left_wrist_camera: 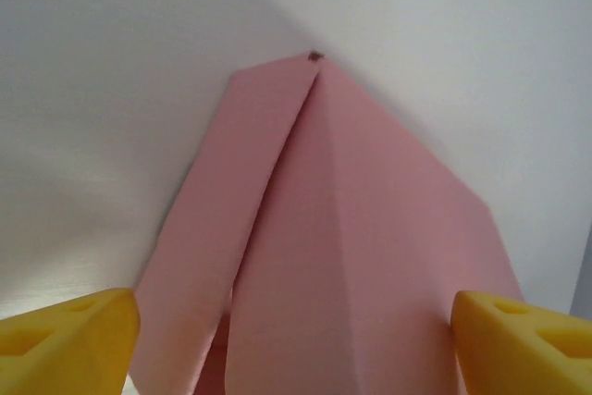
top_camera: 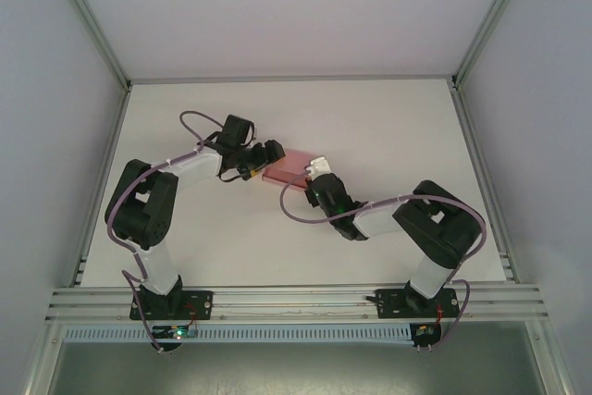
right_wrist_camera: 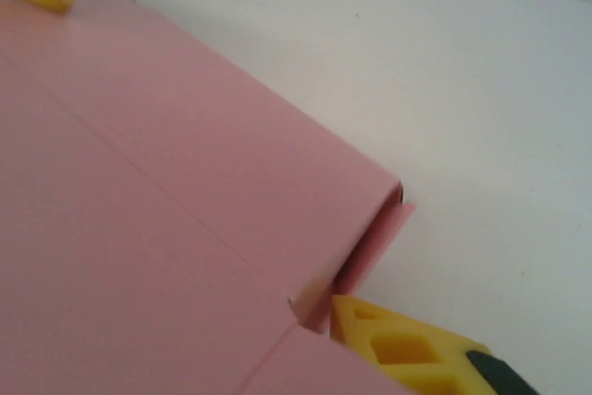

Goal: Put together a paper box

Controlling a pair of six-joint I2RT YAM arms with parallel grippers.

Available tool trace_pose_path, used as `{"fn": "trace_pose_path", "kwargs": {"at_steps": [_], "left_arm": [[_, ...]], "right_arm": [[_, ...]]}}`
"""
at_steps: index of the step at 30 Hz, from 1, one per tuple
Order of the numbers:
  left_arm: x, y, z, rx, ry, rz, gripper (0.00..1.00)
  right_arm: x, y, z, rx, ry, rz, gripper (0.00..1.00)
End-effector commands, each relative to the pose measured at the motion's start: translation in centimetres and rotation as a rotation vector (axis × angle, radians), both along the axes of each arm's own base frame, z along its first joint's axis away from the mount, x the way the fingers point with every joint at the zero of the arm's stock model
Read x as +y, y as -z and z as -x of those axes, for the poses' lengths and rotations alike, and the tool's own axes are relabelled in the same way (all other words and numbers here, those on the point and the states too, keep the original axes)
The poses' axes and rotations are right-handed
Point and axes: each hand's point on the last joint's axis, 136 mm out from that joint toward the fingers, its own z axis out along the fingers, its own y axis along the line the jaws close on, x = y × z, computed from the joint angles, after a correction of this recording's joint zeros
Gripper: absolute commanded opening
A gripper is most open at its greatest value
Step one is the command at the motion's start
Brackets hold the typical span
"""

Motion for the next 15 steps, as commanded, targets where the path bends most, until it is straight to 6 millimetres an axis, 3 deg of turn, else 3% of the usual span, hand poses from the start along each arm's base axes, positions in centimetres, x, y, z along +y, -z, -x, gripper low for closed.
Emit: {"fn": "trace_pose_path", "kwargs": {"at_steps": [1,8,13,15], "left_arm": [[1.4,2.9,1.1,0.046,-0.006,-0.088,0.86],[1.4,3.9,1.5,0.058,0.005,-0.085,0.86],[1.3,3.9,1.5,0.051,0.018,-0.086,0.86],[1.2,3.9,1.6,0.05,0.025,-0.084,0.86]], "right_arm": [[0.7,-1.6,0.9,0.031,-0.066,-0.06,0.38],[0.3,-1.4,3.5,0.176,-0.217,-0.119,0.64],[-0.7,-0.6,6.5,0.282,-0.306,-0.086,0.97],[-1.6,-1.0,7.0,0.289,-0.297,-0.098,0.98]]}}
